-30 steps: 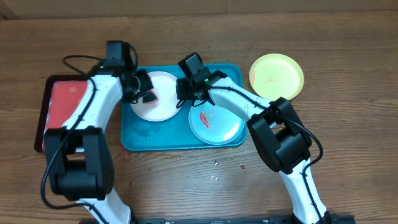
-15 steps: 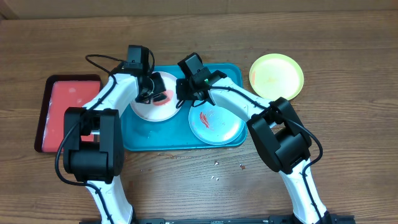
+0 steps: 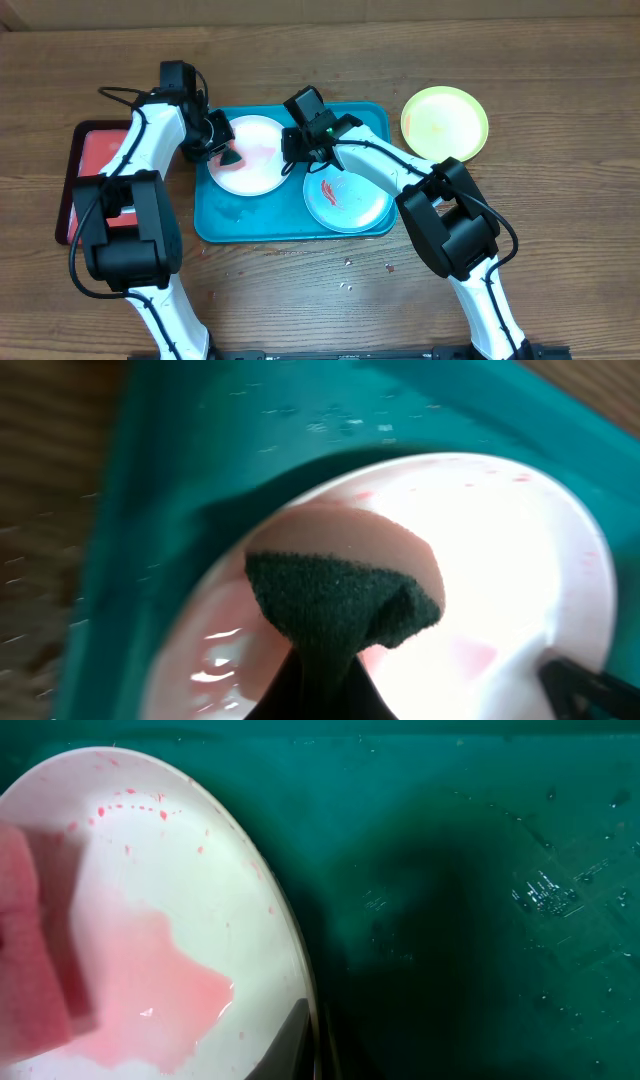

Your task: Clean dirty plates on tray and stack at the side

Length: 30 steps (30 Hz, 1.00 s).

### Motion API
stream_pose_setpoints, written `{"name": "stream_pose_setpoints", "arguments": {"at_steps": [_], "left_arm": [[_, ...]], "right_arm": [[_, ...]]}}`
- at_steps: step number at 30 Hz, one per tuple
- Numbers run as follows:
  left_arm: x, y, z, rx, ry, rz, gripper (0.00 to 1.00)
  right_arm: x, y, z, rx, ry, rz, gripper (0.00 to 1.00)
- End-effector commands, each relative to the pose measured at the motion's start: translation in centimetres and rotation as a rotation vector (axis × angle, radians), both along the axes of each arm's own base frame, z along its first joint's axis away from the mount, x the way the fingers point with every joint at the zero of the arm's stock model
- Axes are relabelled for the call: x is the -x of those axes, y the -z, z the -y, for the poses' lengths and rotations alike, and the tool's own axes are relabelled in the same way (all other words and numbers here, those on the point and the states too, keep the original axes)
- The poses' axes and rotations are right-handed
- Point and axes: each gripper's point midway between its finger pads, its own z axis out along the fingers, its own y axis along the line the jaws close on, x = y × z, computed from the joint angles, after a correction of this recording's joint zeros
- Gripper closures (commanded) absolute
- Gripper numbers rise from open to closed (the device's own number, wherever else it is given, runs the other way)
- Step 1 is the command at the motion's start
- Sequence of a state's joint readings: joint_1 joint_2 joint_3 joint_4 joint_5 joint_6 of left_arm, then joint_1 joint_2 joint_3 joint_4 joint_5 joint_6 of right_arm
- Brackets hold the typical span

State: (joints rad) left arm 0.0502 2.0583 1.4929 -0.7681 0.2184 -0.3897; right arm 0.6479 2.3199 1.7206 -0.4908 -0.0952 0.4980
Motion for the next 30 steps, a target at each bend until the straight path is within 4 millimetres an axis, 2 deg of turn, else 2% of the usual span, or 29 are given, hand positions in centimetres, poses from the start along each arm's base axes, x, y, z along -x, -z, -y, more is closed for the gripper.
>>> {"name": "stream_pose_setpoints", "arguments": {"at_steps": [1,2,3,5,7,9,12,16,18,20,21,23,24,27,29,30], "left_arm": [[-0.1,1.6,6.0,0.087,0.107,-0.018,0.96],[0.0,2.6,7.0,0.070,0.135,-0.027,0.96],[0.0,3.1,7.2,0.056,0.141,-0.032,0.96],[0.0,4.1,6.3,-0.016,0.132,-0.043,0.96],[0.4,4.3,1.0,-0.270,0.062,-0.076,0.96],[1.5,3.2,-3.1,-0.439,0.013,-0.133,0.96],[2.0,0.9,-6.7,-0.573,-0.033,-0.181,0.96],[1.1,-1.9,-7.6,-0.575,-0.095,-0.169,0.96],[0.3,-5.0,-7.8,-0.545,-0.214,-0.128,0.96],[0.2,-8.8,-8.7,-0.509,-0.360,-0.059,0.96],[0.6,-11.8,-10.4,-0.481,-0.479,0.009,0.96],[1.2,-14.3,-13.0,-0.466,-0.564,0.064,0.96],[2.1,-15.1,-15.2,-0.436,-0.623,0.067,0.96],[5.3,-13.9,-19.7,-0.372,-0.730,-0.032,0.96],[7.0,-13.0,-21.9,-0.337,-0.782,-0.087,0.96],[8.3,-12.2,-23.3,-0.318,-0.820,-0.128,0.96]], "right_arm": [[0.4,2.6,1.9,0.079,0.032,-0.033,0.96],[0.4,2.6,2.0,0.080,0.032,-0.035,0.96],[0.4,2.6,2.0,0.081,0.032,-0.036,0.96],[0.5,2.7,2.1,0.085,0.032,-0.041,0.96],[0.6,2.7,2.1,0.087,0.032,-0.043,0.96],[0.5,2.7,2.1,0.089,0.033,-0.041,0.96],[0.1,2.8,2.7,0.119,0.053,-0.018,0.96],[-0.2,2.7,3.0,0.159,0.004,0.021,0.96],[-0.4,2.2,2.9,0.159,-0.011,0.034,0.96],[-0.8,-0.5,1.8,0.150,-0.073,0.099,0.96],[-1.1,-3.0,0.7,0.133,-0.119,0.163,0.96],[-1.5,-6.6,-0.7,0.150,-0.187,0.276,0.96],[-1.9,-8.8,-0.6,0.224,-0.193,0.370,0.96],[-1.9,-14.0,0.3,0.470,-0.213,0.591,0.96],[-1.3,-16.9,0.3,0.599,-0.232,0.698,0.96],[-0.4,-19.2,-0.2,0.723,-0.285,0.787,0.96]]}}
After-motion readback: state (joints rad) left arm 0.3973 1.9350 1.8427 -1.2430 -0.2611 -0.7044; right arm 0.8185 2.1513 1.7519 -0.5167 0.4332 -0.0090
